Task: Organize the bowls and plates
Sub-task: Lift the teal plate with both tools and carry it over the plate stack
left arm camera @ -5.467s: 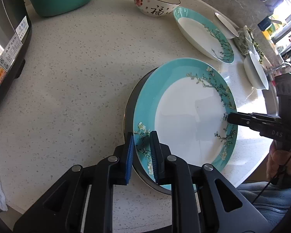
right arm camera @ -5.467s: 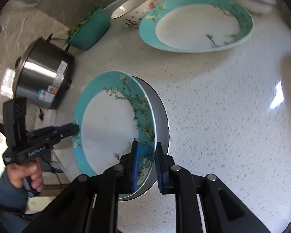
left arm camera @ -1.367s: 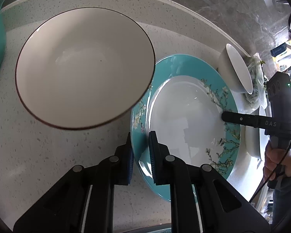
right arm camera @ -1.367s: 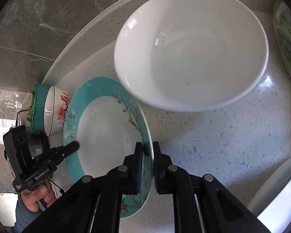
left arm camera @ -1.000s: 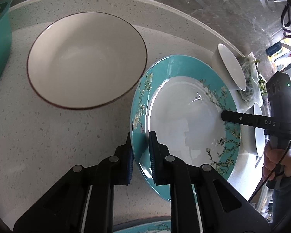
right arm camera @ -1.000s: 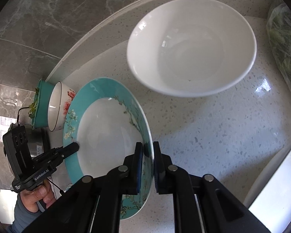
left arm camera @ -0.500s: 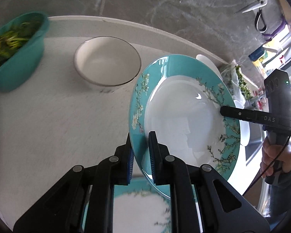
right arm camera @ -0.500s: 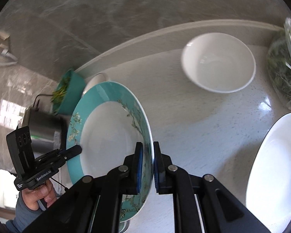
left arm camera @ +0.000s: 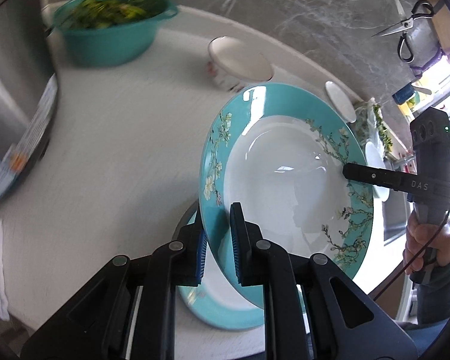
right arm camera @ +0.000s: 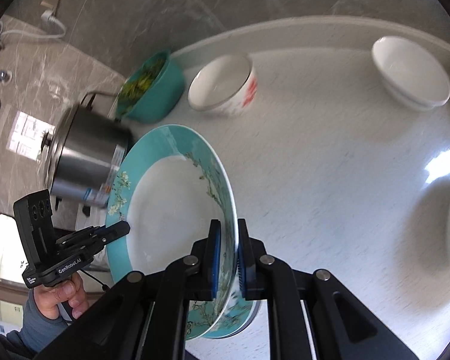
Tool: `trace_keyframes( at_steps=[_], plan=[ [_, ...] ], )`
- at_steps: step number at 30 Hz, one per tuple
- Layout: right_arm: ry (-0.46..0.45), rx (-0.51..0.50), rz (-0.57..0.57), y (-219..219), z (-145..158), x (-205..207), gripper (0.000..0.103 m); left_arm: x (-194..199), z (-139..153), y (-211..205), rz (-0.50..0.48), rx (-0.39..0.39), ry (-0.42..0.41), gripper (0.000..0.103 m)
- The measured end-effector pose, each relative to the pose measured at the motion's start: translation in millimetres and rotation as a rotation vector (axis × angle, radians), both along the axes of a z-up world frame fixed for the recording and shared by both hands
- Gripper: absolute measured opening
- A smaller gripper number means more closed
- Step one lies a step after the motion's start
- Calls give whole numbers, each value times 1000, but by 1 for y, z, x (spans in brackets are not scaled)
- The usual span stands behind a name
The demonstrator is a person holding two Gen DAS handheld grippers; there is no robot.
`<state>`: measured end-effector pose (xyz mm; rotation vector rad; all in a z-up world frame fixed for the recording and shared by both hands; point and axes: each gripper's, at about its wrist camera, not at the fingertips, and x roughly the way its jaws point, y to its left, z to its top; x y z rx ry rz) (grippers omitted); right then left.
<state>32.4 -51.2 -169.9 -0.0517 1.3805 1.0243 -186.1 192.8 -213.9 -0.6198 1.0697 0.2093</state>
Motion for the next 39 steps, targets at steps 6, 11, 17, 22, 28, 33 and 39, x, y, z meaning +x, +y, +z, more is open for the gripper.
trace_keyframes(
  at_steps=[6, 11, 17, 22, 28, 33, 39],
  plan=[
    [39, -21, 13, -3, -17, -29, 12, -45, -15, -5, 31, -25, 28, 13],
    [38, -47, 6, -5, -32, -48, 12, -59, -29, -14, 16, -4, 43, 14],
    [13, -83, -34, -16, -48, -55, 12, -44, -50, -28, -29, 17, 69, 15],
    [-26, -114, -41, -18, -56, -59, 12, -30, -68, -37, -54, 53, 88, 17],
    [-123, -155, -6, -15, -57, -69, 16, -16, -75, -42, -72, 127, 112, 19],
    [-230, -193, 40, -6, -57, -81, 17, -15, -78, -47, -74, 198, 122, 21],
    [-413, -301, 104, 6, -58, -98, 25, -13, -74, -57, -95, 274, 119, 22]
  ],
)
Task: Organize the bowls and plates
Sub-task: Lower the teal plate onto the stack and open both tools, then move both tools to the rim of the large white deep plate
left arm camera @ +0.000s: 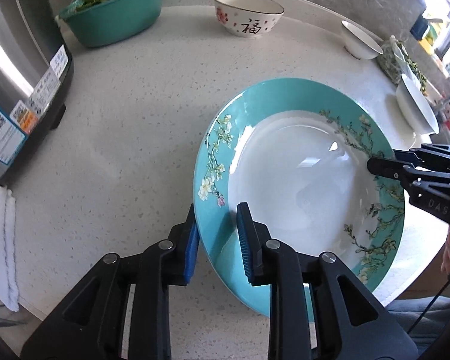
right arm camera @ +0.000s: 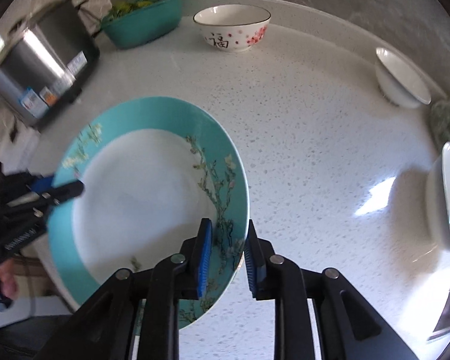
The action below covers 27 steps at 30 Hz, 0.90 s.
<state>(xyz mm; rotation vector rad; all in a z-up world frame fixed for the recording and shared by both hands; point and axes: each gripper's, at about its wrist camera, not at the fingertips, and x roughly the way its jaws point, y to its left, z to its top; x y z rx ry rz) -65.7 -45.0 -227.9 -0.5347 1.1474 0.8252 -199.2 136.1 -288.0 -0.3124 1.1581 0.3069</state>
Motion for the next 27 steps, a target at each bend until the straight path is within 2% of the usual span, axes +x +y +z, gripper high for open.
trace_keyframes(
  at_steps=[4, 7, 10, 11, 12, 14, 16, 19, 23, 27],
  plan=[
    [-67, -31, 30, 4, -1, -8, 30, 0, -1, -4, -7, 20, -5, 25],
    [-58, -21, 23, 4, -1, -5, 32, 2, -2, -3, -4, 12, -11, 27],
    [-19, 8, 8, 2, -1, -3, 42, -1, 1, 3, 18, 2, -27, 30],
    [-9, 27, -5, -1, 1, -1, 48, -2, 5, 6, 29, 3, -38, 45],
    [-7, 41, -15, -3, 3, -1, 51, -4, 11, 11, 47, 5, -60, 70],
    [15, 88, -34, -11, 11, 3, 66, -6, 26, 19, 72, 9, -111, 92],
    [51, 149, -63, -24, 20, 8, 75, -4, 41, 24, 79, 17, -142, 103],
    [113, 226, -101, -52, 31, 18, 88, 16, 68, 21, 64, 24, -178, 103],
    [230, 343, -167, -101, 41, 42, 91, 46, 101, -8, -7, -37, -277, 103],
    [323, 484, -273, -171, 48, 75, 93, 80, 115, -55, -73, -122, -338, 103]
  ],
)
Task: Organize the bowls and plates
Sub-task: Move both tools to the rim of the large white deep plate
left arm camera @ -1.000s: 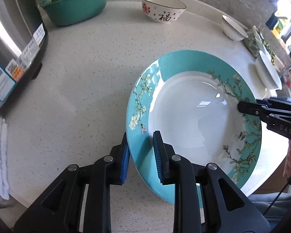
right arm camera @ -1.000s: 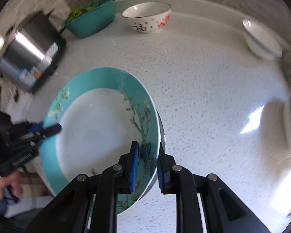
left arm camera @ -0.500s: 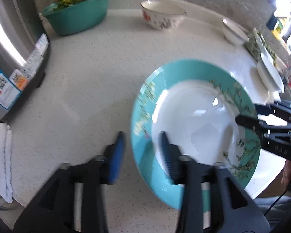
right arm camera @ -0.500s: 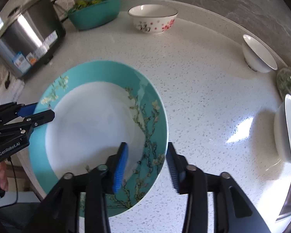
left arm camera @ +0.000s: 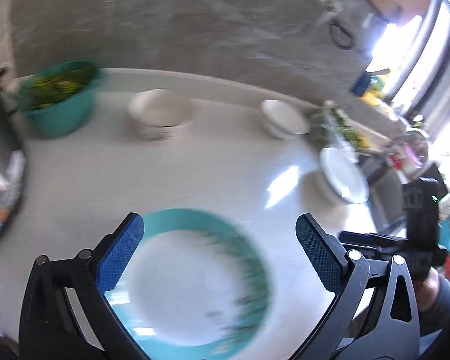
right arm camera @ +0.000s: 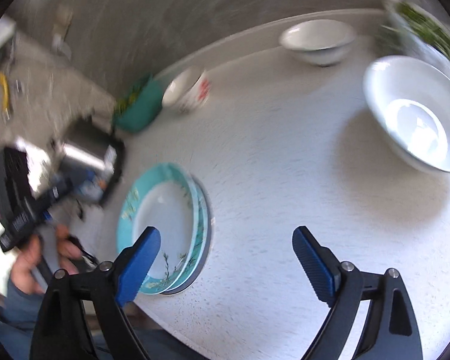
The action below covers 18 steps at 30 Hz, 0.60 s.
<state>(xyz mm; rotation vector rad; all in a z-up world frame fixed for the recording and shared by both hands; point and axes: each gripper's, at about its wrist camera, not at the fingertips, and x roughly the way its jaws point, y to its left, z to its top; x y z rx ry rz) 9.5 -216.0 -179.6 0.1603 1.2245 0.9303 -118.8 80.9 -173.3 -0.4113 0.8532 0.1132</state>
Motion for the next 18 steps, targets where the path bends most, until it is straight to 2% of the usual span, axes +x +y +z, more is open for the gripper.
trace_keyframes(
  at_steps=[3, 7, 9, 12, 14, 18],
  plan=[
    [47, 81, -78, -60, 5, 32, 97, 36, -6, -44, -60, -31, 9, 103],
    [56, 108, -142, -138, 9, 79, 98, 84, -22, -92, -60, -189, 51, 103],
    [70, 111, -167, -179, 7, 107, 98, 113, -33, -111, -29, -238, 83, 103],
    [148, 140, -168, -215, -4, 147, 97, 152, -51, -130, -22, -304, 114, 103],
    [198, 155, -138, -222, -14, 168, 92, 179, -63, -142, -49, -299, 144, 102],
    [248, 163, -70, -221, -32, 197, 90, 226, -92, -151, -79, -315, 202, 100]
  ],
)
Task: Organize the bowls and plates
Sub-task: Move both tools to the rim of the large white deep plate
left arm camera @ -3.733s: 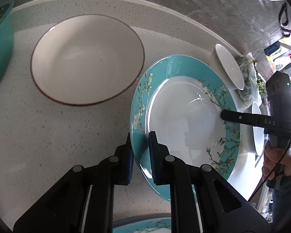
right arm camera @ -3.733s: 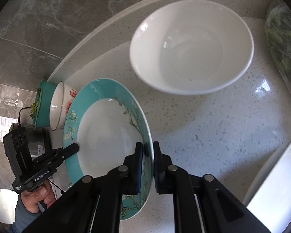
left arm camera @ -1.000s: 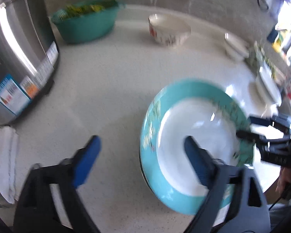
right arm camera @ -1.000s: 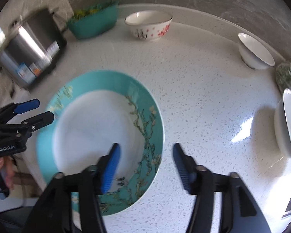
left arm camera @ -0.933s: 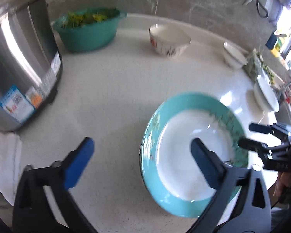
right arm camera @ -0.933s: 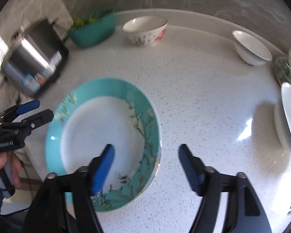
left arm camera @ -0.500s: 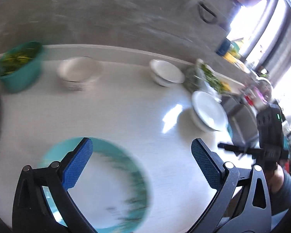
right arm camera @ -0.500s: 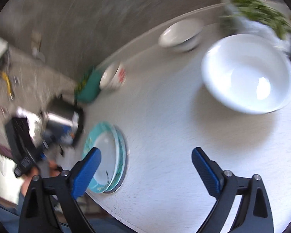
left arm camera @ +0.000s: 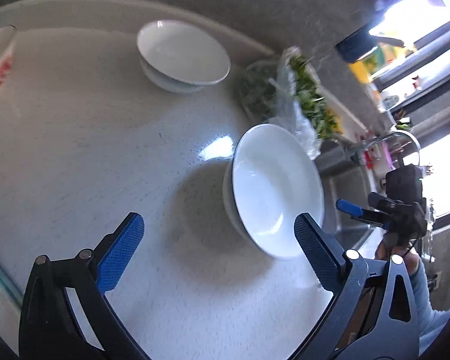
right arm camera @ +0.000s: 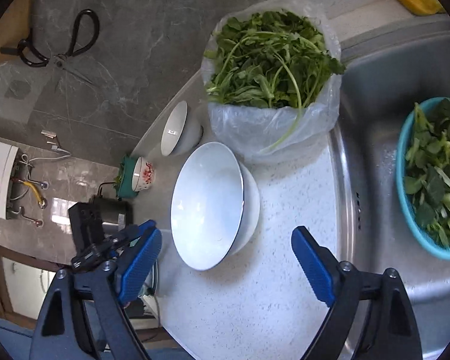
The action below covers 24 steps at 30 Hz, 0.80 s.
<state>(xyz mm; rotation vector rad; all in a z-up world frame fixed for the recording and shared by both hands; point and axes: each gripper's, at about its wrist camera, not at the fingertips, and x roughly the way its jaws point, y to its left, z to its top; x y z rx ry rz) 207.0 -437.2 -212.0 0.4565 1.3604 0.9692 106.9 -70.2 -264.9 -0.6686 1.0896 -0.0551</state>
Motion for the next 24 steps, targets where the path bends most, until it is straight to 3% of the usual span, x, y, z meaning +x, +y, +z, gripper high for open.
trace_keyframes(
  at_steps=[7, 9, 11, 17, 20, 24],
  plan=[
    [79, 14, 82, 28, -33, 27, 84, 44, -36, -5, -48, 0, 75, 87],
    [105, 15, 98, 34, -42, 33, 82, 48, -46, -8, -74, -4, 97, 61],
    [124, 23, 122, 42, -48, 35, 77, 53, -56, -10, -94, 5, 123, 51],
    [153, 0, 160, 60, -60, 34, 70, 63, -63, -15, -131, 11, 115, 48],
    [156, -8, 177, 66, -62, 31, 59, 63, -65, -15, -138, 3, 114, 41],
    [157, -27, 179, 67, -64, 30, 53, 66, -64, -15, -151, -21, 100, 31]
  ],
)
